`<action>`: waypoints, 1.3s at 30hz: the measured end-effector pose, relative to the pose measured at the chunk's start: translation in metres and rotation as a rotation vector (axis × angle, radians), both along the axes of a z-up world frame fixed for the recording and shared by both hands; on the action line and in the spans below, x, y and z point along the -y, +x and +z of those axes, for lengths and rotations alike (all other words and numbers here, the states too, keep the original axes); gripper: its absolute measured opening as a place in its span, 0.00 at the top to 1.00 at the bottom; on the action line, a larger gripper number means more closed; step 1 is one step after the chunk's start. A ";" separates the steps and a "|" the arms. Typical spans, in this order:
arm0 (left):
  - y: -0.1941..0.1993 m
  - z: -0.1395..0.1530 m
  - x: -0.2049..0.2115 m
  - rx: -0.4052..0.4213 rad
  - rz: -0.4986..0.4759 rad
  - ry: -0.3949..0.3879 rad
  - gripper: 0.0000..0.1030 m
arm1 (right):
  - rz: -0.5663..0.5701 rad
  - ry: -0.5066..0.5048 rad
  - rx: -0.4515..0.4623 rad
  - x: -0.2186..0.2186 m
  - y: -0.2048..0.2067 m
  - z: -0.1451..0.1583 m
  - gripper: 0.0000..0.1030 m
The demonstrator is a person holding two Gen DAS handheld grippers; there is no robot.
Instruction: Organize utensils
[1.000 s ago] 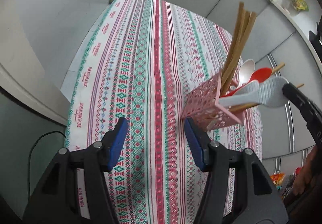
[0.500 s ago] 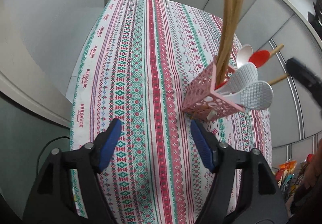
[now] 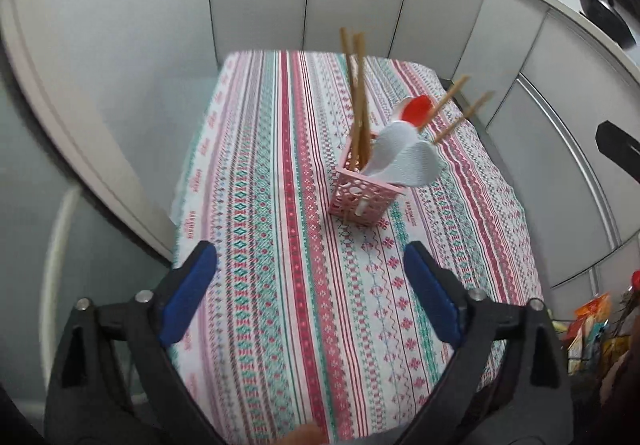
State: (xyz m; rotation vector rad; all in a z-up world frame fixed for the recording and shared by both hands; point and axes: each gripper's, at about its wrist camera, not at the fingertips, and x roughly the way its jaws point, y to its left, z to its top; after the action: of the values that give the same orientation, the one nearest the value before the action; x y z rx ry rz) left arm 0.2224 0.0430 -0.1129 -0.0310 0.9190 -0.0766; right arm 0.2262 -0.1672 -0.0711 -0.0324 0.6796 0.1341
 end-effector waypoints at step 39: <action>-0.188 0.110 0.063 0.349 0.075 0.117 0.01 | -0.303 -0.049 0.170 0.040 -0.223 0.071 0.01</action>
State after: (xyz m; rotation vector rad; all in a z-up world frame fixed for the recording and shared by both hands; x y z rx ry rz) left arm 0.0345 -0.0196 -0.0025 0.0556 0.5711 0.0414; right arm 0.0035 -0.2070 -0.0004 0.0120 0.5113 -0.1752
